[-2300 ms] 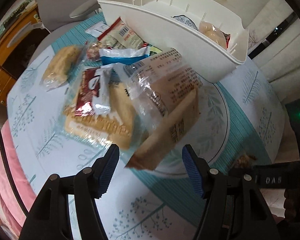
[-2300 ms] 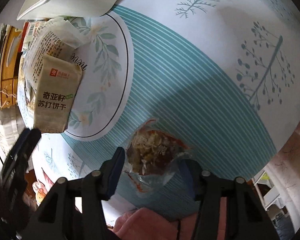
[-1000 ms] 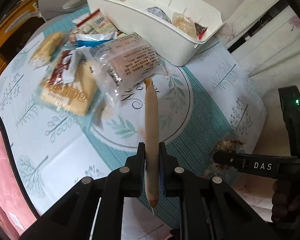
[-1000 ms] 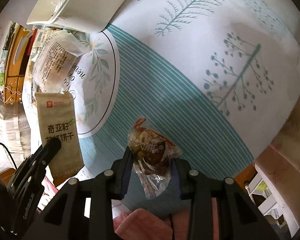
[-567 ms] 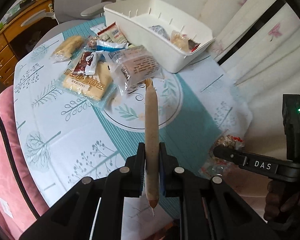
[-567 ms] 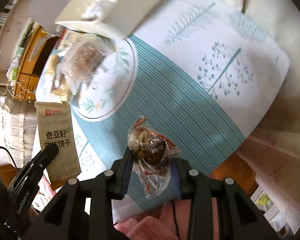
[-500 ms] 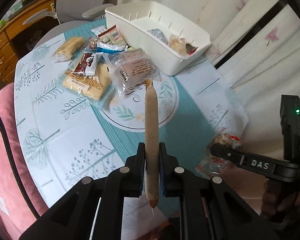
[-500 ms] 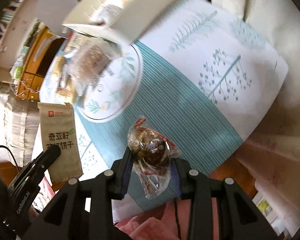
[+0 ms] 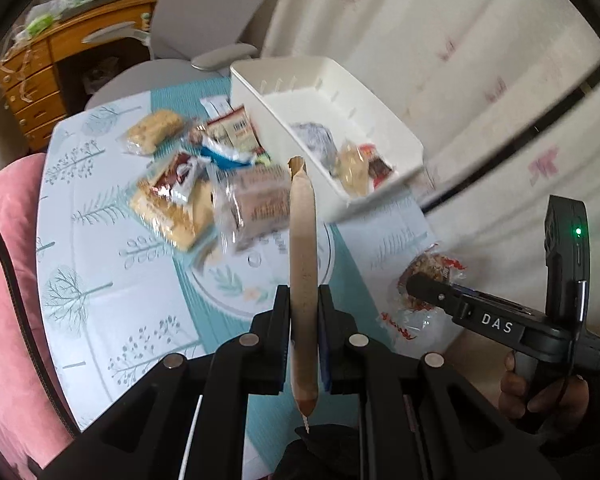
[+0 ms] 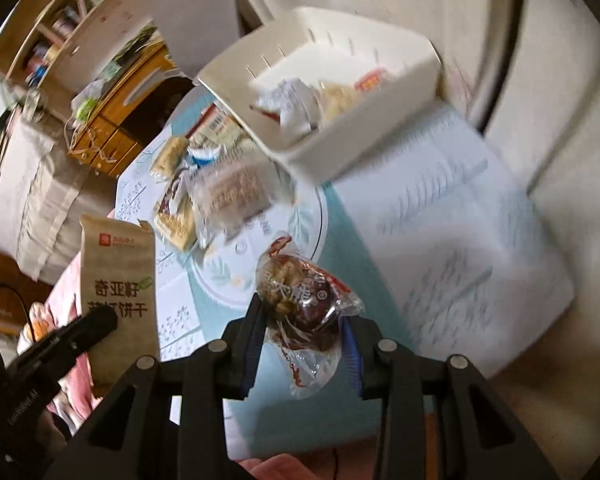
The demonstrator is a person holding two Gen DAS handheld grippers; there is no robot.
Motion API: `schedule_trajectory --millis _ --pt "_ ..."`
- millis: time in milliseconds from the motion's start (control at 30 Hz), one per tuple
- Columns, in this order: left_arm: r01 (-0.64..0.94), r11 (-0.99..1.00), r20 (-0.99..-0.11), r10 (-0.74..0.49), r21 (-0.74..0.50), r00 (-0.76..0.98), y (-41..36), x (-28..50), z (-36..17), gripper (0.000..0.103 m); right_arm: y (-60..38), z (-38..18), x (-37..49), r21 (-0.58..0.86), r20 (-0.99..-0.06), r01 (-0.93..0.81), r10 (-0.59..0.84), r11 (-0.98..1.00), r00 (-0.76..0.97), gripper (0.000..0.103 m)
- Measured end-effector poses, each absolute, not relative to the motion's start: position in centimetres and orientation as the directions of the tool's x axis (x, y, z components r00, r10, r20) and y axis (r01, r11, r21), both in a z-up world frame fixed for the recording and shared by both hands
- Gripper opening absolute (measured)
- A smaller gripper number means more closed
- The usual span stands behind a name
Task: Organize snacks
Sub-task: 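Grasp the long stick snack with the left tool while the right tool carries the brown snack toward the basket, then open both tools over the white basket, dropping the stick and brown snack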
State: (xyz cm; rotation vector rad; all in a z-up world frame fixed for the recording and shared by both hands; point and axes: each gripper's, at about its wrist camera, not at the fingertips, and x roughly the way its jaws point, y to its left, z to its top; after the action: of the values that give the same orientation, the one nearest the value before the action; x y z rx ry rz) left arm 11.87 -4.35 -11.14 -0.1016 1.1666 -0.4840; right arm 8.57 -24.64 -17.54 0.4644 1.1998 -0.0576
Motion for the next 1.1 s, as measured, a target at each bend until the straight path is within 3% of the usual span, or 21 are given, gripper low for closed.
schedule_trajectory --millis 467,1000,1033,1100 --pt "0.224 0.89 -0.783 -0.456 -0.397 0.423 -11.3 17.5 -9.0 0.01 -32.7 -12.9 16.9 0.228 -0.867 0.051 0.178 0.972 0.466 0.035" --pt "0.16 0.879 -0.716 -0.462 -0.45 0.523 -17.5 22.2 -8.8 0.01 -37.5 -9.5 24.4 0.183 -0.799 -0.084 0.198 0.98 0.568 0.035" --pt "0.158 0.88 -0.72 -0.46 -0.449 0.52 -17.8 22.4 -8.8 0.011 -37.6 -9.4 24.7 0.182 -0.794 -0.09 0.2 0.979 0.575 0.036" --pt "0.135 0.896 -0.745 -0.428 -0.422 0.512 -18.2 22.7 -9.0 0.028 -37.8 -9.3 25.2 0.173 -0.786 -0.093 0.195 0.98 0.586 0.037"
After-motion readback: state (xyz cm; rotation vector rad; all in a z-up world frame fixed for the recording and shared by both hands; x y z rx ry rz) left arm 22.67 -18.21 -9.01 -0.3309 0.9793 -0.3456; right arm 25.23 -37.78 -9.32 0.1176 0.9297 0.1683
